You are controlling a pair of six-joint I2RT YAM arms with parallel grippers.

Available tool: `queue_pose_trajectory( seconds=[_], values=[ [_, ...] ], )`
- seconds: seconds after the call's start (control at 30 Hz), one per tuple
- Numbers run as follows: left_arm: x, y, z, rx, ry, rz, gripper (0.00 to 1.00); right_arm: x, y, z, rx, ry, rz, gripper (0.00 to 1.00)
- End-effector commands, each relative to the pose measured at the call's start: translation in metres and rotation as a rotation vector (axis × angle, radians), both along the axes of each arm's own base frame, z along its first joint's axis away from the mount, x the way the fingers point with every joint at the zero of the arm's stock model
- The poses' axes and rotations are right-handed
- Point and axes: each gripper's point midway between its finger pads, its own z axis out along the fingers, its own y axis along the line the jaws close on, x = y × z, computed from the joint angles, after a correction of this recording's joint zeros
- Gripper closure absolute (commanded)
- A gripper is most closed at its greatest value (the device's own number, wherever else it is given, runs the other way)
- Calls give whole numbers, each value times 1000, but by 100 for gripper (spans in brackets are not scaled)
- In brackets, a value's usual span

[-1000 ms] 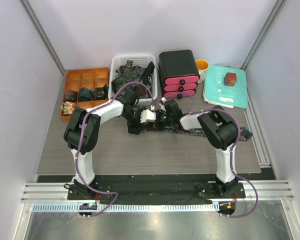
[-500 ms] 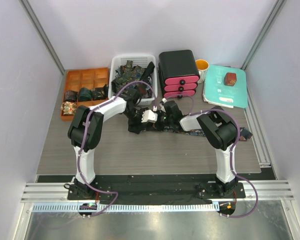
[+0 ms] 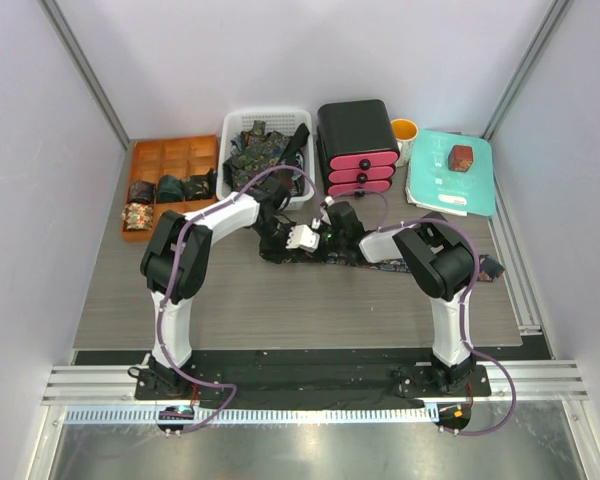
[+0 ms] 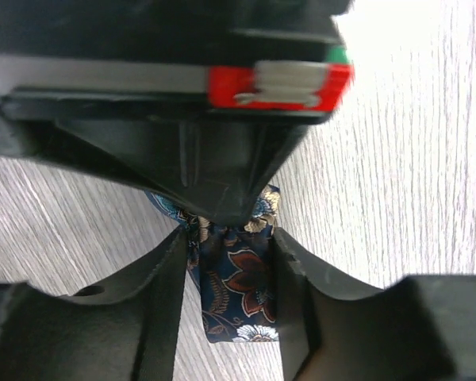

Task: Roll the ties
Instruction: Roll the tie at the center of the board.

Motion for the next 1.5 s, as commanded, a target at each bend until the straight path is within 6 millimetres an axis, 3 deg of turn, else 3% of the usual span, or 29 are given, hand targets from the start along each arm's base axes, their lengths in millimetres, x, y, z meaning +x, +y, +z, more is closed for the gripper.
queue_pose_trajectory(
  seconds=[0.0, 0.4, 0.47, 0.6, 0.73, 0.9, 1.47],
  values=[
    [-27, 13, -14, 54, 68, -66, 58, 11, 12, 38, 45, -108, 30, 99],
    [-41, 21, -12, 36, 80, -132, 65, 16, 11, 42, 33, -146, 72, 99],
    [-41, 21, -11, 31, 81, -130, 61, 17, 10, 36, 19, -150, 73, 99],
    [-30, 19, 3, -7, 74, -68, 39, 14, 3, 11, -23, -109, 64, 99],
    [-16, 37, 25, -50, 54, 25, 32, 7, -4, -3, -69, -89, 63, 99],
    [-11, 54, 29, -73, 61, 104, 30, 7, -7, -12, -94, -87, 61, 99],
    [13, 26, 39, -217, 44, 274, 32, 10, -29, -35, -233, -97, 63, 99]
  ],
)
